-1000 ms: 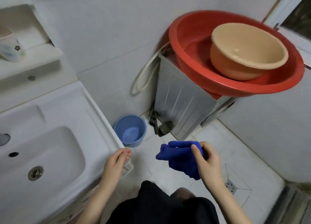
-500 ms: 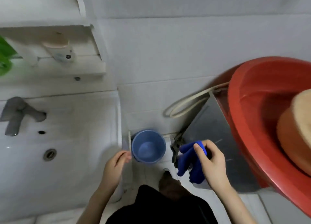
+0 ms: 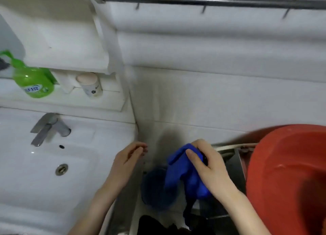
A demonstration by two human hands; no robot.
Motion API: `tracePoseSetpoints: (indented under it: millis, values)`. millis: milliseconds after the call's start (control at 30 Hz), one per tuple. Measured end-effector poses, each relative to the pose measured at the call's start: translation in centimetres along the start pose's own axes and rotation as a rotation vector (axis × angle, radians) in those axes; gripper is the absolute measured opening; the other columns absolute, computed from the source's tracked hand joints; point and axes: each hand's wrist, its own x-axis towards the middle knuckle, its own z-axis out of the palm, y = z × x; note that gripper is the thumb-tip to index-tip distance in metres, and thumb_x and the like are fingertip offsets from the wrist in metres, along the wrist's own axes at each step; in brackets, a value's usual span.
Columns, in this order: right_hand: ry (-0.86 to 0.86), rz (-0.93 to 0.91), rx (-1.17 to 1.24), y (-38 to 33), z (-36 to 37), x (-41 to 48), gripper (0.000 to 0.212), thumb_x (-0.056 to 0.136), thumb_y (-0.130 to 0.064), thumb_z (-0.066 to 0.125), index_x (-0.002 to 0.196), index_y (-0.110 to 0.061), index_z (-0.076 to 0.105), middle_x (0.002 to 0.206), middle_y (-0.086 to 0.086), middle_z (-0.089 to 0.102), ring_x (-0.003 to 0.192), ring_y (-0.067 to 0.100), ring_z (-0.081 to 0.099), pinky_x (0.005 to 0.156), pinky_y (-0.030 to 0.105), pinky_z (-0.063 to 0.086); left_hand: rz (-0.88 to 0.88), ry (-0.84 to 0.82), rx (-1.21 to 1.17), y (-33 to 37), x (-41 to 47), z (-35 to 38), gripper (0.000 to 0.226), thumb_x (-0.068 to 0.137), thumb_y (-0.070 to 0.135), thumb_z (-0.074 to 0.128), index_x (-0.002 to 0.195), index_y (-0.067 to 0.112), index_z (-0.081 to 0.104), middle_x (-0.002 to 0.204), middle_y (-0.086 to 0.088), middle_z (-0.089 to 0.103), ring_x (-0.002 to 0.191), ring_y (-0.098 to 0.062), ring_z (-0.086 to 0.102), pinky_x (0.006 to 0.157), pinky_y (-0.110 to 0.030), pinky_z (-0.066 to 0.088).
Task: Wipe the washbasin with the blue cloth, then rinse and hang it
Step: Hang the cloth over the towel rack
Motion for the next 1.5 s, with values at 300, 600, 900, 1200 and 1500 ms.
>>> tracePoseSetpoints:
  millis: [300, 600, 900, 1200, 1500]
  values:
    - [-0.098, -0.366, -0.155, -10.2, -7.2, 5.5, 0.011, 0.092, -0.022, 0.056, 0.085, -0.018, 0.062, 0.08, -0.005, 0.061, 0.079, 0.006, 0.058, 0.071, 0.014, 0.041, 0.419, -0.513, -0.052, 16.1, 3.7, 0.4, 0.028, 0.097, 0.023, 0.049, 0.122, 0.018, 0.06, 0.117, 0.004, 0.066, 0.113, -0.012, 0.061, 0.094, -0.029, 0.051]
    - [0.129, -0.7, -0.585, -17.7, -12.9, 7.0, 0.021, 0.1, -0.039, 0.042, 0.088, -0.024, 0.052, 0.082, -0.01, 0.052, 0.076, 0.012, 0.056, 0.066, 0.033, 0.047, 0.702, -0.2, 0.153, 23.5, 3.7, -4.4, 0.024, 0.084, 0.034, 0.066, 0.062, 0.029, 0.058, 0.061, 0.015, 0.055, 0.062, -0.002, 0.054, 0.06, -0.008, 0.036]
    - [0.421, -1.017, -1.138, -24.7, -18.8, 8.4, 0.045, 0.097, -0.048, 0.044, 0.071, -0.012, 0.046, 0.056, -0.003, 0.032, 0.042, 0.026, 0.036, 0.041, 0.026, 0.028, 1.18, 0.147, 0.814, 32.8, 4.4, -10.5, 0.029, 0.09, 0.057, 0.038, 0.088, 0.032, 0.052, 0.071, 0.011, 0.059, 0.066, -0.007, 0.052, 0.062, -0.022, 0.039]
    - [0.222, -0.71, -0.953, -25.0, -19.3, 13.0, 0.042, 0.084, -0.063, 0.054, 0.072, -0.026, 0.038, 0.058, -0.005, 0.046, 0.055, 0.015, 0.045, 0.054, 0.037, 0.039, 1.043, -0.027, 0.666, 34.8, 9.9, -10.8, 0.02, 0.075, 0.049, 0.068, 0.078, 0.029, 0.068, 0.067, 0.007, 0.065, 0.07, -0.015, 0.057, 0.062, -0.025, 0.041]
    - [0.071, -0.811, -0.83, -24.4, -19.2, 12.8, 0.038, 0.088, -0.06, 0.051, 0.08, -0.024, 0.062, 0.07, -0.011, 0.062, 0.065, 0.012, 0.056, 0.061, 0.03, 0.044, 1.162, -0.119, 0.67, 34.6, 9.1, -11.3, 0.01, 0.079, 0.034, 0.071, 0.074, 0.026, 0.068, 0.073, 0.01, 0.064, 0.072, -0.01, 0.059, 0.064, -0.02, 0.044]
